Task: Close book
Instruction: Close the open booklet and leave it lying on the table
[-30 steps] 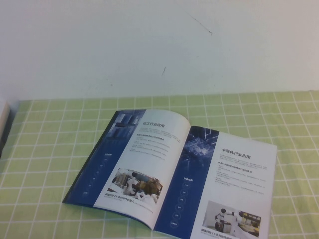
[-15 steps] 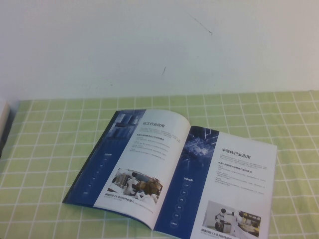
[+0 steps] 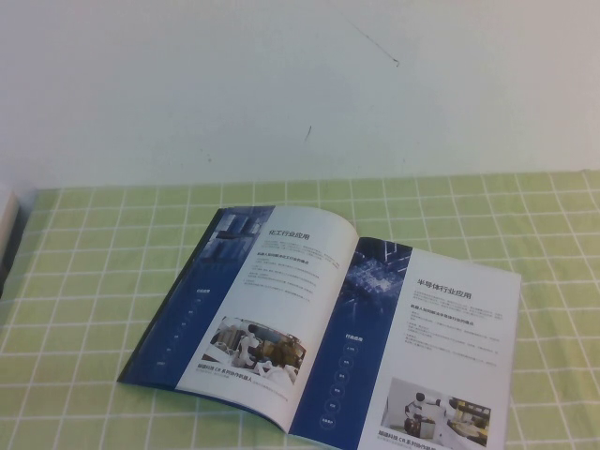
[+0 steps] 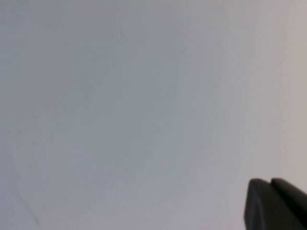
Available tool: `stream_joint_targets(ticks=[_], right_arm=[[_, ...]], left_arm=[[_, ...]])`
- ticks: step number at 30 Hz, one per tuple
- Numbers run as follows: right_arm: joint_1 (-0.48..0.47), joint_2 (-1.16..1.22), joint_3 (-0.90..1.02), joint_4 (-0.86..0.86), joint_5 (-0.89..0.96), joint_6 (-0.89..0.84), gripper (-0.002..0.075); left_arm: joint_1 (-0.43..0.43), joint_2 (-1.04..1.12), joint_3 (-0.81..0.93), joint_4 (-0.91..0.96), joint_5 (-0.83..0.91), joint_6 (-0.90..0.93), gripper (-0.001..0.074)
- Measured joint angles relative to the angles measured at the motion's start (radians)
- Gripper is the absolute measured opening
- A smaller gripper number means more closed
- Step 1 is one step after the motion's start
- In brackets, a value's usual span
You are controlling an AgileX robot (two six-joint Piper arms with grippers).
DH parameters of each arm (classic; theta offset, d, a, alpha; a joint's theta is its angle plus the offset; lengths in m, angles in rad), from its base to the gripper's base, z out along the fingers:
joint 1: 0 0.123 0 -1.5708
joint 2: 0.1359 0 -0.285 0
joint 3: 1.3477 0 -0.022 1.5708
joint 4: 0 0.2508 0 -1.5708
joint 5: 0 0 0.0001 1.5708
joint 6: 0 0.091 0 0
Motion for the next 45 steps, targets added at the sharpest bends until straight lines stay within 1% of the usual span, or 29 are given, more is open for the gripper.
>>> stream_joint_targets(ticks=[3,5,7,9,10,11,15,19,21,22,24,28,31,33,38,41,45], right_arm=[[0.0,0.0,0.0,0.002,-0.12,0.021,-0.0003],[0.0,0.0,0.0,0.019,-0.155,0.023,-0.0003],[0.0,0.0,0.0,0.05,-0.146,0.033,-0.0003],[0.0,0.0,-0.01,0.067,-0.051,0.042,-0.0003],[0.0,0.0,-0.026,0.071,0.02,0.045,-0.0003],[0.0,0.0,-0.056,0.073,0.119,0.047,-0.0003],[0.0,0.026,-0.229,0.075,0.427,0.049,-0.0003],[0.0,0.13,-0.374,0.098,0.65,0.078,-0.0003],[0.0,0.211,-0.432,0.135,0.751,0.072,-0.0003],[0.0,0.257,-0.461,0.164,0.808,0.046,-0.0003],[0.0,0.354,-0.506,0.239,0.908,-0.061,-0.0003],[0.0,0.551,-0.548,0.428,0.996,-0.304,-0.0003],[0.0,0.721,-0.556,0.591,1.001,-0.486,-0.0003],[0.0,0.842,-0.56,0.713,0.986,-0.622,-0.0003],[0.0,1.108,-0.559,0.998,0.96,-0.914,-0.0003],[0.032,1.229,-0.559,1.101,0.941,-1.019,-0.0003],[0.132,1.372,-0.563,1.15,0.867,-1.081,-0.0003]], left_arm=[[0.0,0.0,0.0,0.002,-0.101,0.005,-0.0004],[0.0,0.0,0.0,-0.003,-0.134,0.012,-0.0004],[0.0,0.0,0.0,-0.027,-0.142,0.018,-0.0004],[0.0,0.0,0.0,-0.045,-0.11,0.02,-0.0004],[0.0,0.0,-0.007,-0.051,-0.067,0.02,-0.0004],[0.0,0.0,-0.027,-0.053,0.013,0.02,-0.0004],[0.0,0.003,-0.188,-0.055,0.337,0.02,-0.0004],[0.0,0.079,-0.364,-0.052,0.584,0.023,-0.0004],[0.0,0.159,-0.451,-0.047,0.732,0.024,-0.0004],[0.0,0.195,-0.483,-0.045,0.784,0.024,-0.0004],[0.0,0.291,-0.543,-0.044,0.861,0.026,-0.0004],[0.0,0.459,-0.576,-0.084,0.829,0.026,-0.0004],[0.0,0.601,-0.619,-0.129,0.847,0.026,-0.0004],[0.0,0.72,-0.673,-0.141,0.903,0.036,-0.0004],[0.0,1.018,-0.811,-0.23,1.013,0.162,-0.0004],[0.0,1.166,-0.887,-0.301,1.006,0.239,-0.0004],[-0.001,1.341,-0.955,-0.345,0.968,0.308,-0.0004]])
